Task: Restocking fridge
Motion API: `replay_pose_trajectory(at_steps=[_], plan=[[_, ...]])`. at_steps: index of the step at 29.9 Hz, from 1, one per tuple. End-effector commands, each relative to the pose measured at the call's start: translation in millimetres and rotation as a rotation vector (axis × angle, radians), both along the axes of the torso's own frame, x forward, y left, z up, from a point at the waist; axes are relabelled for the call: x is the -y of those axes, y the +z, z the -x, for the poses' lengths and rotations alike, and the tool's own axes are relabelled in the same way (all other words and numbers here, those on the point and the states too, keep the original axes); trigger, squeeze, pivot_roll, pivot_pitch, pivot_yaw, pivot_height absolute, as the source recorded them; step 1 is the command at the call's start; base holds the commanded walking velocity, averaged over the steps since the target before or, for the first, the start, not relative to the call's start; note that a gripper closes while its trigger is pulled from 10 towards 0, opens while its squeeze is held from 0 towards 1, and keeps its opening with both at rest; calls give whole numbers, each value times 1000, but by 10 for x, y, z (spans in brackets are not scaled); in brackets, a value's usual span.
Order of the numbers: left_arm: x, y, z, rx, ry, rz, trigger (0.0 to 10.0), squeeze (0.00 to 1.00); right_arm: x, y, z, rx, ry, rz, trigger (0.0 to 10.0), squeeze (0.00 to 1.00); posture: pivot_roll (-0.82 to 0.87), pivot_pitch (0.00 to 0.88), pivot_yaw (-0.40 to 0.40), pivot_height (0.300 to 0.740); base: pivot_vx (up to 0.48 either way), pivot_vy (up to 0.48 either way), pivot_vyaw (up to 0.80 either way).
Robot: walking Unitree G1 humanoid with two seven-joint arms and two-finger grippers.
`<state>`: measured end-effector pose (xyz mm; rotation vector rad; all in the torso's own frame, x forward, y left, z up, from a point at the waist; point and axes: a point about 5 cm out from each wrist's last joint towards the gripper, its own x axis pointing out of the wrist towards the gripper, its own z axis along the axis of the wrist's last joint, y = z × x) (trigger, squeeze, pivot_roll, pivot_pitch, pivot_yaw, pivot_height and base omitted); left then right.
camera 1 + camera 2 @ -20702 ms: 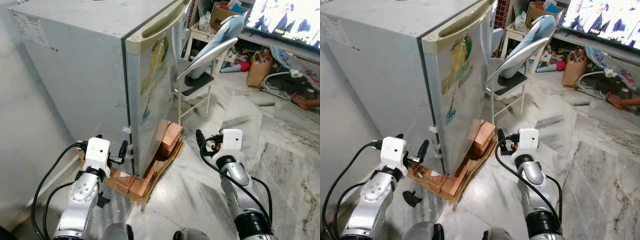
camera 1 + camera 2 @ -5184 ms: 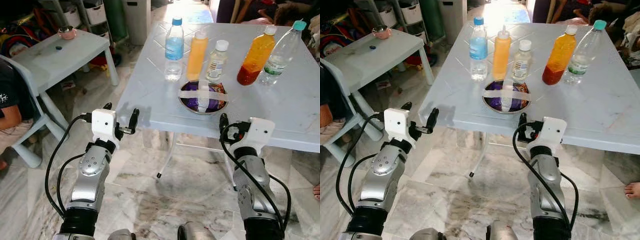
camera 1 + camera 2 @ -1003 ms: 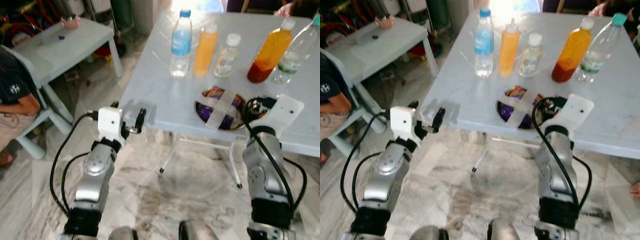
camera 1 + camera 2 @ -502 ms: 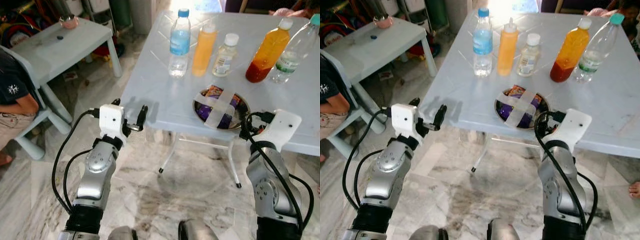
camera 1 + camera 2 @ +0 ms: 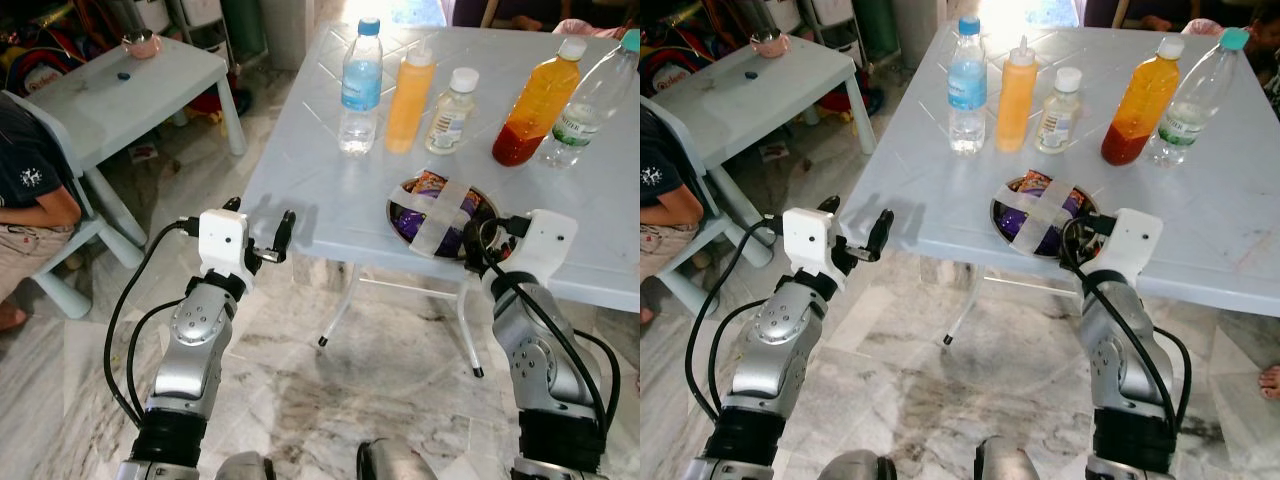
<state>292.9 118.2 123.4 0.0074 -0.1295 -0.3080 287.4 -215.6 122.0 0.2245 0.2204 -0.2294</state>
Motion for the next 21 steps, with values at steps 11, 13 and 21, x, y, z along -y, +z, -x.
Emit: replay_pose_trajectory(at_steps=[11, 13, 21], plan=[[-34, -8, 12, 0, -5, -17, 10000, 0, 116, -84, -39, -46, -38, -18, 9020, 0, -97, 58, 49, 740, 0, 0, 0], [-36, -6, 18, 0, -5, -18, 10000, 0, 165, -82, -77, -44, -49, -23, 7843, 0, -97, 58, 49, 740, 0, 0, 0], [-50, -4, 26, -3, -2, -22, 10000, 0, 290, -87, -203, -60, -34, -52, 5961, 0, -85, 72, 51, 740, 0, 0, 0]])
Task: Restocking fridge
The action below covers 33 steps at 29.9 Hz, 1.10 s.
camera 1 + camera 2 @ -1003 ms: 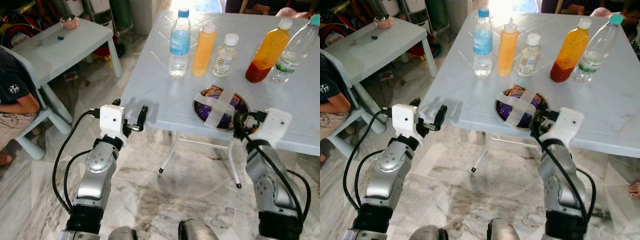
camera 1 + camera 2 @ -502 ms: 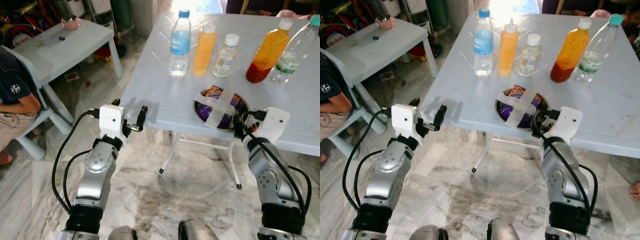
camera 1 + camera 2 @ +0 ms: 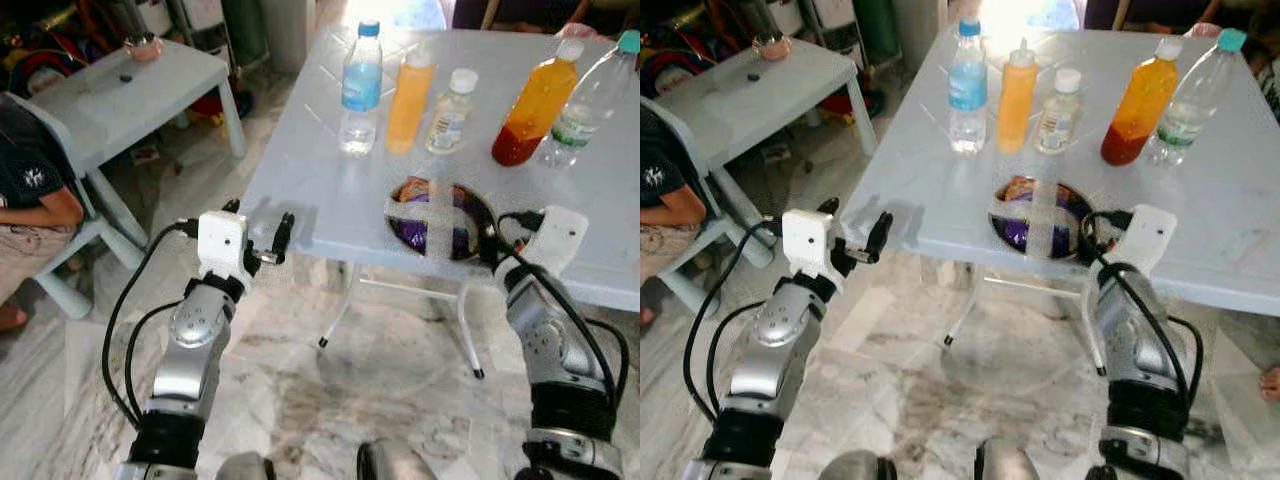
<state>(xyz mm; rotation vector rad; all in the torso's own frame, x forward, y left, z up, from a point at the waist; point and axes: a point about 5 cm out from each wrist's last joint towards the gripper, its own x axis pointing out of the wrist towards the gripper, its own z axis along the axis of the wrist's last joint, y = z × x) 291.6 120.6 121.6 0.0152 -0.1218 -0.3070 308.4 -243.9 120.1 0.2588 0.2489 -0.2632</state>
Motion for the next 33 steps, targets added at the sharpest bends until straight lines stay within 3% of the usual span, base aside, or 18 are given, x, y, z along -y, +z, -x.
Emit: replay_pose_trajectory(at_steps=[1, 2, 3, 10, 14, 15, 33], plan=[[-34, 14, 14, 4, -1, -13, 10000, 0, 9, -88, -3, -46, 20, -25, 8627, 0, -85, 72, 51, 740, 0, 0, 0], [-38, 15, 14, 4, 0, -14, 10000, 0, 8, -102, -9, -57, 32, -30, 8627, 0, -85, 72, 51, 740, 0, 0, 0], [-43, 14, 15, 3, 2, -15, 10000, 0, -10, -138, -11, -82, 65, -35, 10000, 0, -83, 78, 52, 740, 0, 0, 0], [-58, 11, 18, 0, 4, -19, 10000, 0, -66, -174, -50, -107, 178, -80, 10000, 0, -80, 82, 55, 740, 0, 0, 0], [-68, 9, 19, -1, 5, -21, 10000, 0, -9, -148, -95, -94, 164, -135, 9843, 0, -80, 83, 57, 740, 0, 0, 0], [-67, 10, 19, -1, 4, -21, 10000, 0, 14, -149, -106, -96, 155, -142, 0, 0, -79, 85, 57, 740, 0, 0, 0], [-66, 12, 19, 0, 5, -21, 10000, 0, 75, -302, -93, -134, -19, -305, 0, 0, -78, 87, 59, 740, 0, 0, 0]])
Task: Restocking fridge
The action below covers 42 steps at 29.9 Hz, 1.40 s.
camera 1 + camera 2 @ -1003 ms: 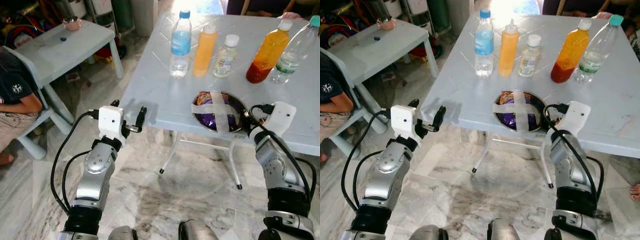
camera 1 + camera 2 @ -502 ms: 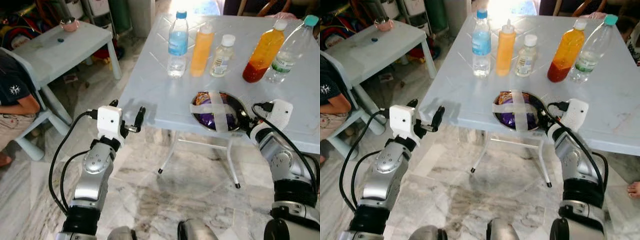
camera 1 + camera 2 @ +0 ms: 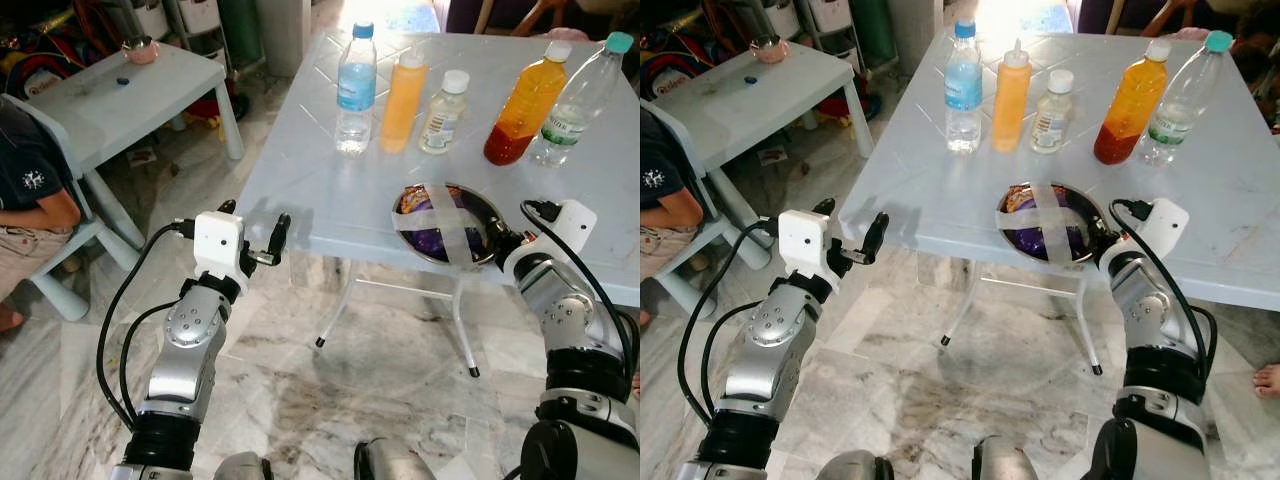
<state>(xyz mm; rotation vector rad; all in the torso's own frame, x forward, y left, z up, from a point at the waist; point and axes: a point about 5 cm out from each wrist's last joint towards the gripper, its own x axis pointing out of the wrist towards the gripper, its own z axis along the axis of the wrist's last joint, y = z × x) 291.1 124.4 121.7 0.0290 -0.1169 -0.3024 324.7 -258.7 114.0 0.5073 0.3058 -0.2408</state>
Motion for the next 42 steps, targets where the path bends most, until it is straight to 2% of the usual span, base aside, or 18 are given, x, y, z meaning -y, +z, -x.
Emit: replay_pose_trajectory(at_steps=[1, 10, 18, 22, 27, 39, 41, 42], plan=[[-27, 11, 14, 3, -1, -7, 10000, 0, -71, -246, 73, -111, -7, -55, 0, 0, -78, 87, 59, 740, 0, 0, 0], [-19, 10, 6, 4, -3, -5, 10000, 0, -68, -281, 87, -108, -100, -91, 0, 0, -80, 85, 59, 740, 0, 0, 0], [-17, -5, 8, 0, -1, -6, 10000, 0, -126, -254, 58, -79, -123, -93, 0, 0, -82, 81, 58, 740, 0, 0, 0], [-30, -24, 15, -7, 4, -8, 10000, 0, -206, -188, 39, -20, -115, -64, 0, 0, -83, 78, 58, 740, 0, 0, 0], [-84, -153, 58, -64, 59, -7, 10000, 0, -383, -262, 102, -6, -88, -68, 0, 0, -95, 60, 68, 740, 0, 0, 0], [-147, -216, 49, -88, 108, -15, 10000, 0, -423, -292, 195, 40, -124, -57, 0, 0, -101, 53, 73, 740, 0, 0, 0], [-154, -247, 57, -102, 124, -18, 10000, 0, -435, -296, 200, 48, -112, -38, 706, 0, -106, 53, 71, 740, 0, 0, 0], [-172, -278, 69, -118, 140, -19, 10000, 0, -448, -311, 205, 50, -107, -40, 2784, 0, -105, 54, 71, 740, 0, 0, 0]])
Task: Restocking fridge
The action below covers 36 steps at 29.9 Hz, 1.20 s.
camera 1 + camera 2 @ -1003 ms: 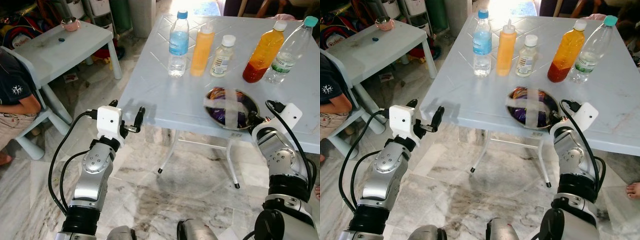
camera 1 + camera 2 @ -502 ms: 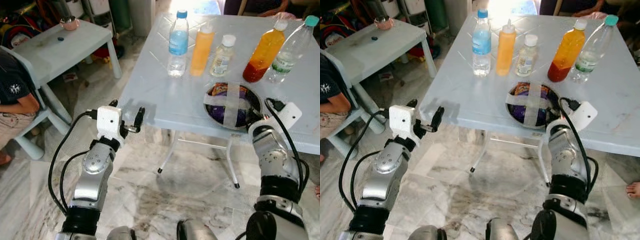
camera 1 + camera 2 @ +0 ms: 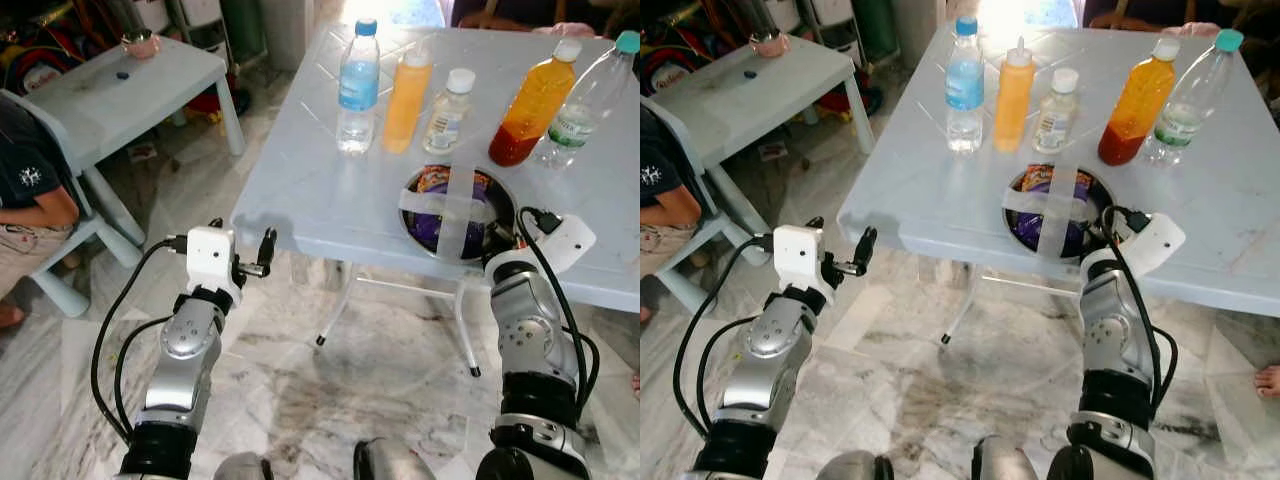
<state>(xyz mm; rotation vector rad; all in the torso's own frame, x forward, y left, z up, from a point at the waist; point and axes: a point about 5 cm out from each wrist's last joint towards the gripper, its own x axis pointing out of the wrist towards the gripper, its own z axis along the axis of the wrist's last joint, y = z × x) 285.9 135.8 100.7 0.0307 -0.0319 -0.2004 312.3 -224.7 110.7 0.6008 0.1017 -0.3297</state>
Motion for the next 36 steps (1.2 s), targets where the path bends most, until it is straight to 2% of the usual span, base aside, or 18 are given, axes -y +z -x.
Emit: replay_pose_trajectory(at_steps=[1, 2, 8, 14, 20, 28, 32, 36], plan=[[-58, -68, 17, -36, 37, -11, 10000, 0, -108, -279, 81, -127, 43, 8, 2784, 0, -105, 54, 71, 740, 0, 0, 0], [-72, -89, 32, -45, 43, -11, 10000, 0, -124, -299, 91, -129, 50, 6, 10000, 0, -102, 53, 68, 740, 0, 0, 0], [-99, -36, 6, -24, 56, -15, 10000, 0, -187, -266, 81, -120, 81, 34, 10000, 0, -97, 61, 59, 740, 0, 0, 0], [-78, 22, -59, -11, 50, -12, 10000, 0, -278, -242, 44, -97, 119, -3, 10000, 0, -102, 74, 50, 740, 0, 0, 0], [-51, 33, -61, -8, 47, -7, 10000, 0, -284, -258, 29, -102, 125, -9, 10000, 0, -102, 74, 46, 740, 0, 0, 0], [-18, 6, -37, -23, 48, -6, 10000, 0, -274, -172, 31, -53, 159, 88, 10000, 0, -104, 76, 46, 740, 0, 0, 0], [-24, 5, -43, -26, 50, -9, 10000, 0, -257, -194, 42, -67, 162, 80, 10000, 0, -108, 78, 50, 740, 0, 0, 0], [-27, 0, -39, -29, 50, -12, 10000, 0, -257, -241, 59, -120, 164, 169, 10000, 0, -107, 80, 53, 740, 0, 0, 0]])
